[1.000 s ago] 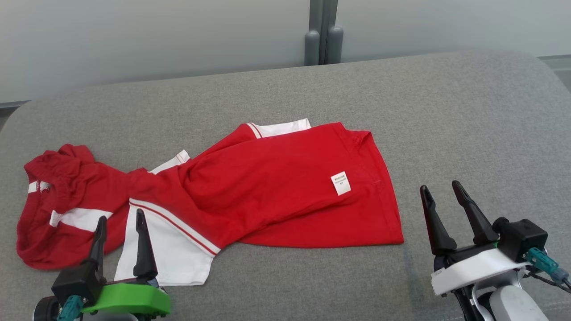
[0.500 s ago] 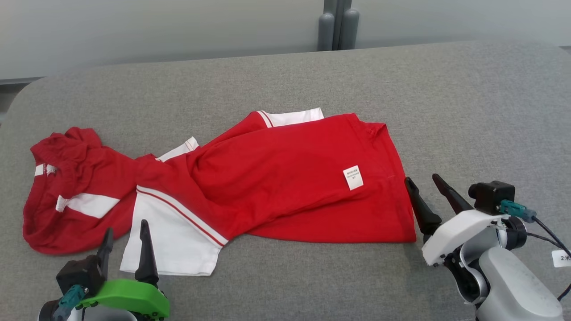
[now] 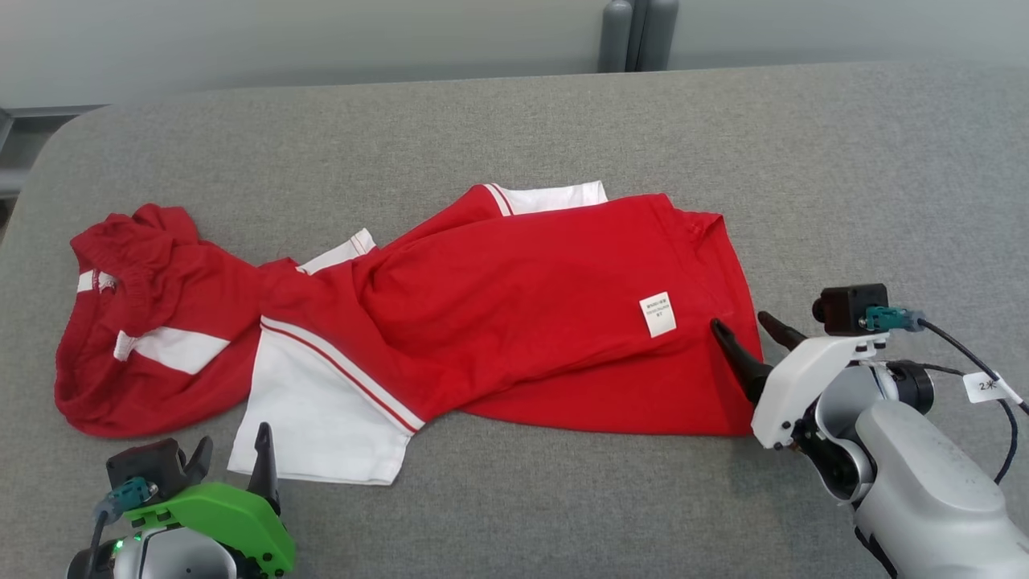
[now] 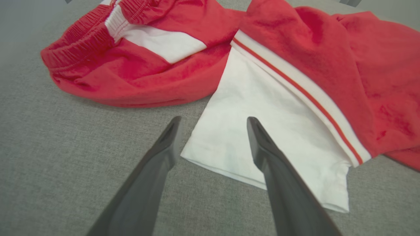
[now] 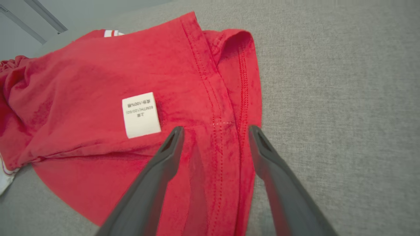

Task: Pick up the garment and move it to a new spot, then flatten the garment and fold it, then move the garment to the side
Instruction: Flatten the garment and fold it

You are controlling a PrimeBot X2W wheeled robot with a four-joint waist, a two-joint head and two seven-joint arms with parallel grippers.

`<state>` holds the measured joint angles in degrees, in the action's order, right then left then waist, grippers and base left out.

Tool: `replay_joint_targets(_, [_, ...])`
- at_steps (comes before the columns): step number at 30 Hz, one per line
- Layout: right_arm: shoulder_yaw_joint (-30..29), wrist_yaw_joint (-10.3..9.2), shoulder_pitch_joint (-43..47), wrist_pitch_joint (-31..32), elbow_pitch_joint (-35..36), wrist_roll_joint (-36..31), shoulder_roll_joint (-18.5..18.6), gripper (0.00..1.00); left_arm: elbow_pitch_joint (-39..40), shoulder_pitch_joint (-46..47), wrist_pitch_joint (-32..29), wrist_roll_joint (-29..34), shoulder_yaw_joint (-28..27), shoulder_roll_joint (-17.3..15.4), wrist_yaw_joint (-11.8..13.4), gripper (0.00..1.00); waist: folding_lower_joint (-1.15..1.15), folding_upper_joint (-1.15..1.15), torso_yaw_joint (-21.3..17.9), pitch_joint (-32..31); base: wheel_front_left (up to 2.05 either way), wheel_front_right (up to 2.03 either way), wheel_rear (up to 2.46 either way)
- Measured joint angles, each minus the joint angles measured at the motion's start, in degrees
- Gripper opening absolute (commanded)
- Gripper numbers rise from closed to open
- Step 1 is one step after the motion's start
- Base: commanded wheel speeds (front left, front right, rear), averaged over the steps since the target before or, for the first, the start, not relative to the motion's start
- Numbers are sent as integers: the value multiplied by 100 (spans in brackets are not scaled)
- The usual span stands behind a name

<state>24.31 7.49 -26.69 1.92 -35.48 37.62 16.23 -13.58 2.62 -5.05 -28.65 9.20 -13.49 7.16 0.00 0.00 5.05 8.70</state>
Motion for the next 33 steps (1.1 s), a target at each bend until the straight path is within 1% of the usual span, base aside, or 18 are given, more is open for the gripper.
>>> replay_joint_targets(9, [125,0,-252,-8,-275,-34,-47,100,11,79,-138,-59,32,-25,-16,100,0,0,-16,116,0,0,0])
replay_joint_targets(17, [261,0,-421,-152,-456,54,-93,100,-338,190,-291,-142,82,-54,-60,100,0,0,-9,202,0,0,0])
replay_joint_targets(28, [509,0,-546,-275,-606,215,-108,100,-823,385,-319,-293,110,-47,-146,100,0,0,-10,274,0,0,0])
replay_joint_targets(29, [537,-1,-555,-286,-615,224,-109,98,-856,393,-302,-297,112,-47,-156,100,0,0,-12,273,0,0,0])
replay_joint_targets(31, [588,0,-566,-303,-626,281,-108,67,-901,403,-265,-300,118,-46,-169,100,0,0,-14,275,0,0,0])
replay_joint_targets(32, [611,0,-568,-307,-634,301,-105,53,-922,413,-245,-302,120,-45,-188,96,0,0,-13,276,0,0,0])
replay_joint_targets(33, [630,0,-570,-319,-639,326,-103,47,-937,421,-242,-307,126,-45,-196,83,0,0,-13,277,0,0,0])
